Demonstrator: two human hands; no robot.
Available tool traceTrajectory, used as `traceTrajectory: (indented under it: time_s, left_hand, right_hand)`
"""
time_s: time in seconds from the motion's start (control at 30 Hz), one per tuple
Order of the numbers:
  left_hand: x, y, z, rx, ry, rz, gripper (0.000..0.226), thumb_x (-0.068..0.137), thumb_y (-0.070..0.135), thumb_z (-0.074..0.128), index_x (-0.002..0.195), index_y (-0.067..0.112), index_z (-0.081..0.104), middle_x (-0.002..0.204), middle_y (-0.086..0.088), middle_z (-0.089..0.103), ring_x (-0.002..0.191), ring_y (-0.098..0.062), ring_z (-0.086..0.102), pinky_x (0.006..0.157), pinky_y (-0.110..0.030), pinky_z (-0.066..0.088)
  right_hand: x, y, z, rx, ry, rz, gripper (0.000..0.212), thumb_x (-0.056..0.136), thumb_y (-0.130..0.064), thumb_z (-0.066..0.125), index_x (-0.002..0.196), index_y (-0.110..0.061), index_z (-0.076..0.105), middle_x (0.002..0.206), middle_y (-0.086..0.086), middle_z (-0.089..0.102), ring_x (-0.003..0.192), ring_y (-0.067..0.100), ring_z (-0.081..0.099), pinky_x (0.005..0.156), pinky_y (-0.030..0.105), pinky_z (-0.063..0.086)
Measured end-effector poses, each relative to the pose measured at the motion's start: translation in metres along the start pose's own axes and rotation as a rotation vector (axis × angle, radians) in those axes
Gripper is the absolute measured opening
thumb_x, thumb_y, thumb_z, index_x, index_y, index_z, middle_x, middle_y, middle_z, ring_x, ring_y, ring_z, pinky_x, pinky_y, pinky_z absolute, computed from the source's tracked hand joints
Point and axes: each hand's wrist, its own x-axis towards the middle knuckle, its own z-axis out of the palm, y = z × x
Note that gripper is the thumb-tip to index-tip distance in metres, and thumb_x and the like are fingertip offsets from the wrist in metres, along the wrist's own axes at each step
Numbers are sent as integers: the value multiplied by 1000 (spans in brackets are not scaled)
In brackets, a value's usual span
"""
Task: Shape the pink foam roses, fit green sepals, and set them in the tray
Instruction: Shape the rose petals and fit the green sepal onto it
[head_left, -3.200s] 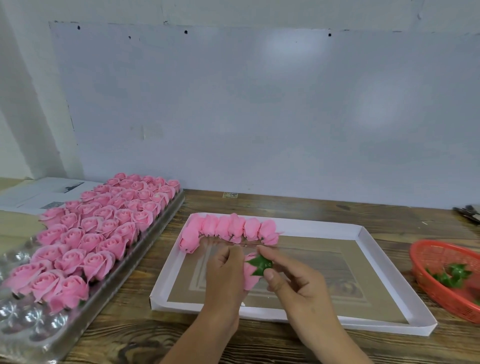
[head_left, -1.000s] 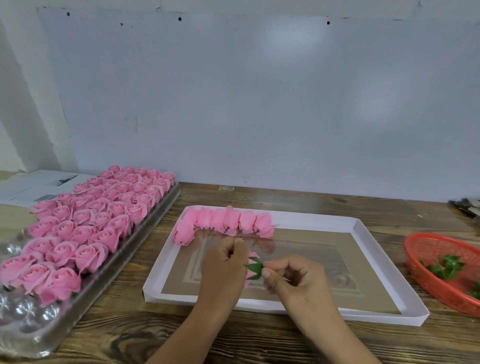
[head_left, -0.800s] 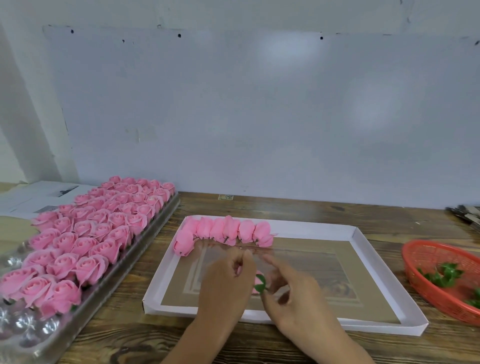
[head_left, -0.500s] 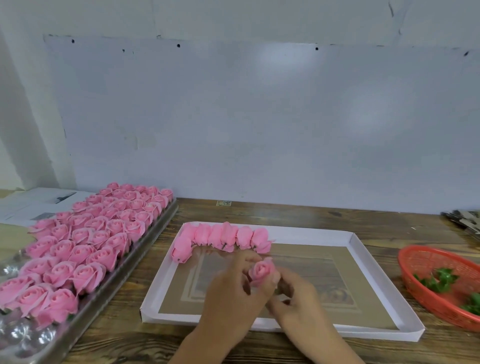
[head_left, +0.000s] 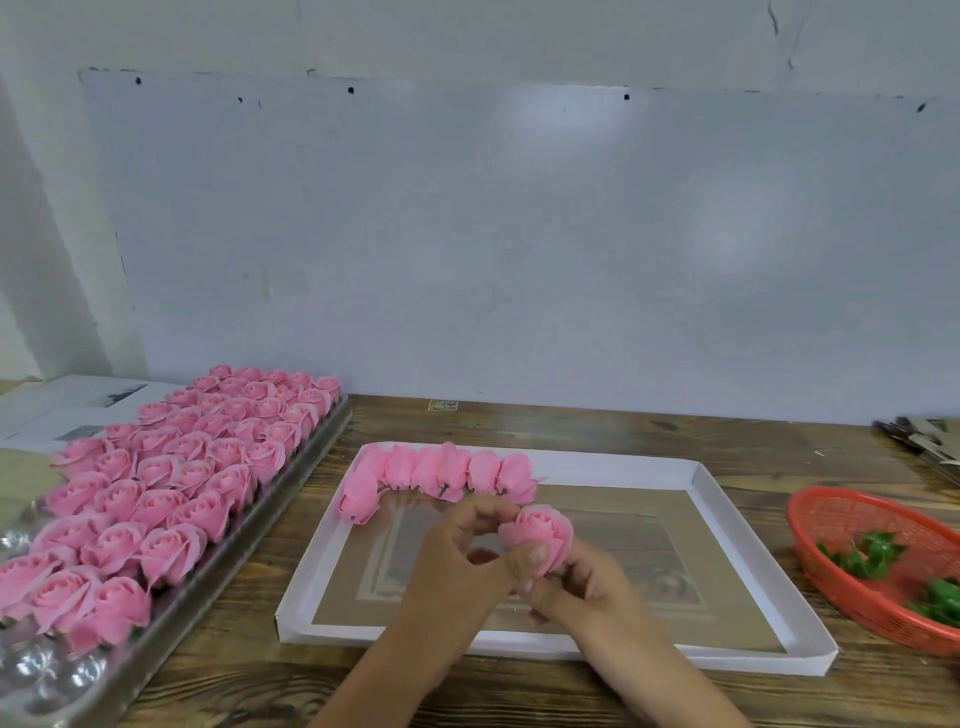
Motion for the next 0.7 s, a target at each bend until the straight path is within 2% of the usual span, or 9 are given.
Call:
traceTrajectory:
  time_s: [0.1, 0.17, 0.27, 0.3, 0.37, 0.47, 0.53, 0.6, 0.7]
  left_hand:
    - [-1, 6, 1, -73, 50, 70, 52, 60, 74, 79, 96, 37, 74, 97, 5, 75, 90, -11, 71, 74, -22, 56]
    - [-2, 8, 1, -87, 36, 103, 49, 65, 70, 78, 92, 29, 78, 90, 3, 76, 83, -11, 71, 74, -19, 54]
    - [-5, 11, 2, -9, 5, 92, 27, 69, 50, 83, 82, 27, 81, 87, 3, 78, 81, -6, 71, 72, -17, 53]
    - [-5, 12, 3, 18, -11, 79, 15, 70, 42, 86, 78, 30, 81, 89, 4, 78, 82, -6, 72, 71, -17, 54]
    - [-7, 12, 4, 74, -72, 37, 4, 75, 31, 82, 75, 34, 80, 92, 6, 78, 86, -9, 73, 73, -19, 55]
    - [-7, 6, 4, 96, -101, -25, 18, 78, 12, 84, 77, 30, 80, 100, 9, 78, 95, -9, 73, 78, -18, 55]
    - [-6, 4, 4, 80, -92, -32, 19, 70, 22, 88, 84, 30, 79, 106, 10, 77, 100, -7, 71, 83, -17, 54]
    - [-7, 3, 4, 81, -100, -48, 36, 62, 40, 87, 96, 37, 77, 107, 9, 76, 101, -7, 70, 83, -18, 54]
    - [-5, 1, 2, 26, -176, -80, 50, 62, 42, 88, 110, 35, 73, 109, -1, 75, 105, -19, 70, 91, -31, 56]
  right_hand:
    - [0, 5, 6, -161, 38, -33, 21, 87, -20, 70, 103, -32, 75, 98, 2, 74, 90, 16, 66, 78, 35, 52]
    - [0, 8, 10, -242, 49, -24, 16, 84, -27, 70, 99, -32, 74, 92, -5, 74, 84, 12, 66, 76, 36, 52]
    - [-1, 7, 13, -296, 50, -69, 19, 80, -32, 68, 97, -41, 71, 87, -10, 70, 77, 3, 61, 64, 28, 49]
    - [-1, 6, 13, -305, 46, -89, 23, 80, -34, 67, 98, -47, 69, 91, -14, 70, 81, 0, 63, 62, 23, 48]
    - [-2, 4, 13, -309, 36, -120, 32, 79, -36, 65, 100, -60, 64, 100, -26, 70, 95, -5, 65, 69, 10, 47]
    - [-3, 3, 13, -329, 48, -124, 43, 80, -30, 63, 100, -68, 60, 98, -35, 68, 96, -11, 64, 74, 5, 47]
    - [-3, 3, 12, -343, 72, -136, 45, 80, -23, 62, 91, -66, 62, 89, -35, 68, 89, -12, 64, 69, 4, 46]
    - [-4, 3, 11, -306, 92, -147, 43, 81, -17, 60, 86, -60, 66, 85, -29, 70, 83, -10, 65, 67, 5, 46]
    - [-4, 1, 10, -180, 146, -162, 29, 81, -21, 59, 92, -44, 74, 90, -14, 76, 84, 0, 69, 71, 14, 51]
